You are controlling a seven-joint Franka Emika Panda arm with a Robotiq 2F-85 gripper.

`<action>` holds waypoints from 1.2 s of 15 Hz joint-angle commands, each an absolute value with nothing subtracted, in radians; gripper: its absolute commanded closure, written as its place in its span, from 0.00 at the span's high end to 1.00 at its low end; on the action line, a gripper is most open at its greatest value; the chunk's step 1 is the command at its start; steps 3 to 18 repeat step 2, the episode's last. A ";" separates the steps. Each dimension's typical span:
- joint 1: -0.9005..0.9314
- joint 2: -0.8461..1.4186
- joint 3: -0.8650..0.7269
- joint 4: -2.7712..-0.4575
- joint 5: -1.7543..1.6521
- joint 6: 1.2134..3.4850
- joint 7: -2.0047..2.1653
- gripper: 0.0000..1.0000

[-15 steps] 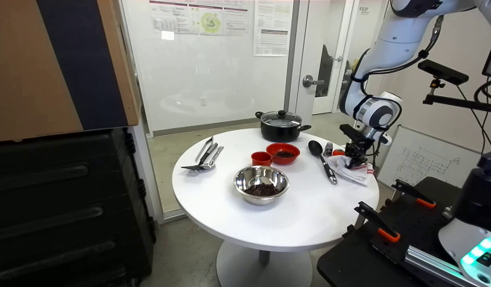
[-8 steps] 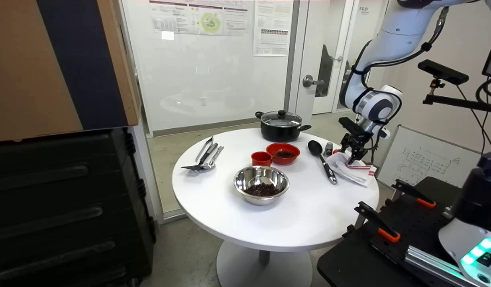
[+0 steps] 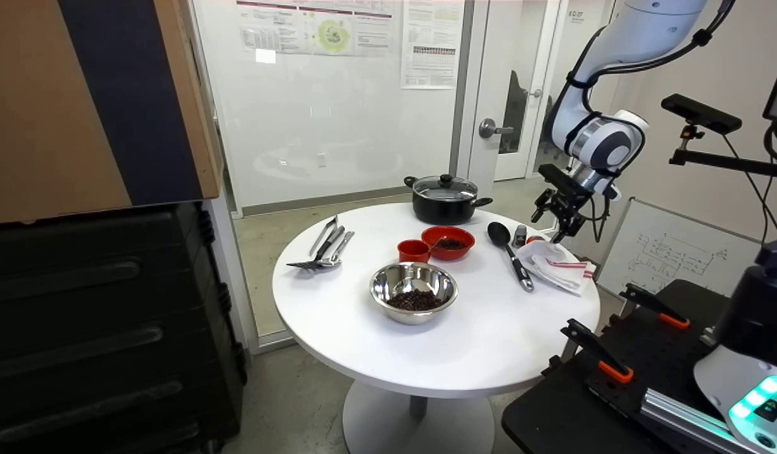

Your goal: Move the cloth to the right

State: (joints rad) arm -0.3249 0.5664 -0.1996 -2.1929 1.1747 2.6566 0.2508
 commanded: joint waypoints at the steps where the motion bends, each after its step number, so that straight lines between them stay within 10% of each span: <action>1: -0.311 0.562 -0.214 -2.198 1.178 2.650 0.250 1.00; 18: -0.311 0.560 -0.214 -2.200 1.178 2.649 0.249 1.00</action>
